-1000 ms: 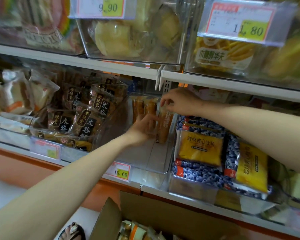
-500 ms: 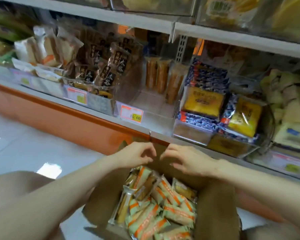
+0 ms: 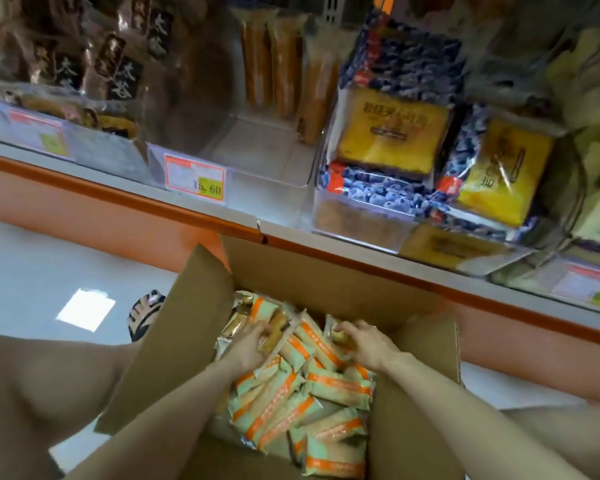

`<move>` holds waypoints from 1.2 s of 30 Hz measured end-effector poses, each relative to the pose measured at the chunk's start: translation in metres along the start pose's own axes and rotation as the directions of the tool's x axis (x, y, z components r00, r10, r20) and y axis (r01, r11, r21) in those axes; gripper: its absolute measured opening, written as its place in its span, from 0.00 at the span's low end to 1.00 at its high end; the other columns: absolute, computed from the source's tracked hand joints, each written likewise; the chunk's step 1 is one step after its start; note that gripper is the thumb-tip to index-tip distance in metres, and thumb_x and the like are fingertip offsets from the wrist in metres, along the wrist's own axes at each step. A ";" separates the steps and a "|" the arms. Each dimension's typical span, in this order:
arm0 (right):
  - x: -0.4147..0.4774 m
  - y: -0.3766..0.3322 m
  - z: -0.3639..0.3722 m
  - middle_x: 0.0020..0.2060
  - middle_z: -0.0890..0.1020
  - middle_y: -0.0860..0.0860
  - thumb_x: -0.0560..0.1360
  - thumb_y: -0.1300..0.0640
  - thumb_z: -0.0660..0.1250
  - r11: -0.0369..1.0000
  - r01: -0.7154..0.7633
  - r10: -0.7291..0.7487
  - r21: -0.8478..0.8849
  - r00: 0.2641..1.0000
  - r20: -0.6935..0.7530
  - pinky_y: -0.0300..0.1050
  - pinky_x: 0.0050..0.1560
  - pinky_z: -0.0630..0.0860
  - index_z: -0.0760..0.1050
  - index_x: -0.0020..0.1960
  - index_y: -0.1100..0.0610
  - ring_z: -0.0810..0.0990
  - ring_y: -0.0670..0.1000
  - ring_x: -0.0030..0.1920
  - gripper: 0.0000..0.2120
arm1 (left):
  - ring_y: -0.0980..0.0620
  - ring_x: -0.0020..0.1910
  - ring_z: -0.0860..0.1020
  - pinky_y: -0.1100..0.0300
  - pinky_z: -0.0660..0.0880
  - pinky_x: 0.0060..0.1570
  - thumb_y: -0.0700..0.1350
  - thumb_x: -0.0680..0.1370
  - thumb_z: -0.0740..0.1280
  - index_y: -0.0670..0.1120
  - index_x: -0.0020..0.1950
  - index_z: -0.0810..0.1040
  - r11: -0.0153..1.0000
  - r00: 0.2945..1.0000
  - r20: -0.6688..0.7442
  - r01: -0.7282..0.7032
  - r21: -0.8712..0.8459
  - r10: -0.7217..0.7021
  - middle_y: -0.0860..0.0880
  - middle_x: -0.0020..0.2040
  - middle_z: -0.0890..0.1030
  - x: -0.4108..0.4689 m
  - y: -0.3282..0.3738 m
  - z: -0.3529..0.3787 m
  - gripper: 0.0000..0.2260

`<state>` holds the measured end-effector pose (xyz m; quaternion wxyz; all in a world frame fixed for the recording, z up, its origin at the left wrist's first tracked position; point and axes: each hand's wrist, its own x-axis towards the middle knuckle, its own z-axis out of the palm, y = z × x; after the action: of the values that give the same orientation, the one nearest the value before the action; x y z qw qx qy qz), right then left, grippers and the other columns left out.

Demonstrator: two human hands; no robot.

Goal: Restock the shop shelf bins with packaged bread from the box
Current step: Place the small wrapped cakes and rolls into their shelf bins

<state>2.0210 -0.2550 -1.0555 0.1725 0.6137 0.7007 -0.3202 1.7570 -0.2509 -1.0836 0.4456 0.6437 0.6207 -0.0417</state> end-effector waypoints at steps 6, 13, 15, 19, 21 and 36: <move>0.033 0.020 0.015 0.70 0.64 0.56 0.76 0.56 0.64 0.998 -0.002 0.008 -0.068 0.997 0.081 0.50 0.64 0.68 0.58 0.72 0.46 0.68 0.60 0.65 0.28 | 0.46 0.62 0.66 0.55 0.68 0.58 0.37 0.73 0.64 0.54 0.60 0.65 1.000 0.999 0.031 0.010 -0.004 -0.010 0.48 0.63 0.63 0.025 0.000 0.018 0.20; 0.043 0.028 0.033 0.63 0.61 0.52 0.73 0.59 0.67 1.000 -0.004 0.002 0.017 0.993 0.118 0.53 0.65 0.66 0.66 0.57 0.41 0.69 0.59 0.59 0.19 | 0.49 0.55 0.70 0.57 0.68 0.48 0.52 0.74 0.68 0.55 0.53 0.63 0.995 0.991 0.083 -0.102 -0.009 0.102 0.53 0.56 0.63 0.021 -0.001 0.033 0.15; 0.042 0.030 0.031 0.62 0.61 0.51 0.73 0.57 0.68 0.999 0.023 -0.027 0.032 0.992 0.127 0.48 0.63 0.68 0.67 0.56 0.40 0.70 0.57 0.57 0.18 | 0.51 0.50 0.70 0.58 0.67 0.45 0.55 0.74 0.67 0.54 0.53 0.62 0.994 0.990 0.090 -0.109 0.008 0.108 0.54 0.56 0.63 0.019 -0.003 0.036 0.16; 0.040 0.030 0.030 0.70 0.58 0.51 0.74 0.52 0.69 0.997 0.070 -0.074 0.033 0.987 0.141 0.47 0.67 0.66 0.67 0.58 0.38 0.67 0.58 0.65 0.17 | 0.52 0.39 0.71 0.57 0.68 0.36 0.52 0.77 0.62 0.55 0.51 0.59 0.999 0.996 0.079 -0.052 -0.002 0.052 0.53 0.47 0.72 0.015 -0.005 0.037 0.11; 0.039 0.028 0.030 0.70 0.62 0.53 0.75 0.53 0.67 0.997 0.061 -0.066 0.038 0.985 0.158 0.49 0.68 0.64 0.68 0.59 0.38 0.65 0.58 0.66 0.17 | 0.50 0.40 0.73 0.56 0.69 0.38 0.51 0.77 0.61 0.56 0.50 0.59 0.999 0.996 0.084 -0.041 -0.002 0.041 0.52 0.46 0.73 0.012 -0.005 0.037 0.10; -0.006 -0.009 -0.015 0.53 0.65 0.51 0.76 0.58 0.66 0.979 0.153 -0.151 0.137 0.988 -0.020 0.45 0.57 0.72 0.69 0.60 0.40 0.73 0.53 0.51 0.18 | 0.49 0.60 0.72 0.54 0.70 0.62 0.40 0.78 0.64 0.62 0.50 0.71 0.958 0.976 0.048 -0.197 -0.210 0.211 0.53 0.60 0.72 -0.021 0.027 -0.004 0.15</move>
<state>2.0155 -0.2500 -1.0387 0.1015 0.5703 0.7226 -0.3773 1.7725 -0.2598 -1.0543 0.5325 0.6535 0.5360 0.0457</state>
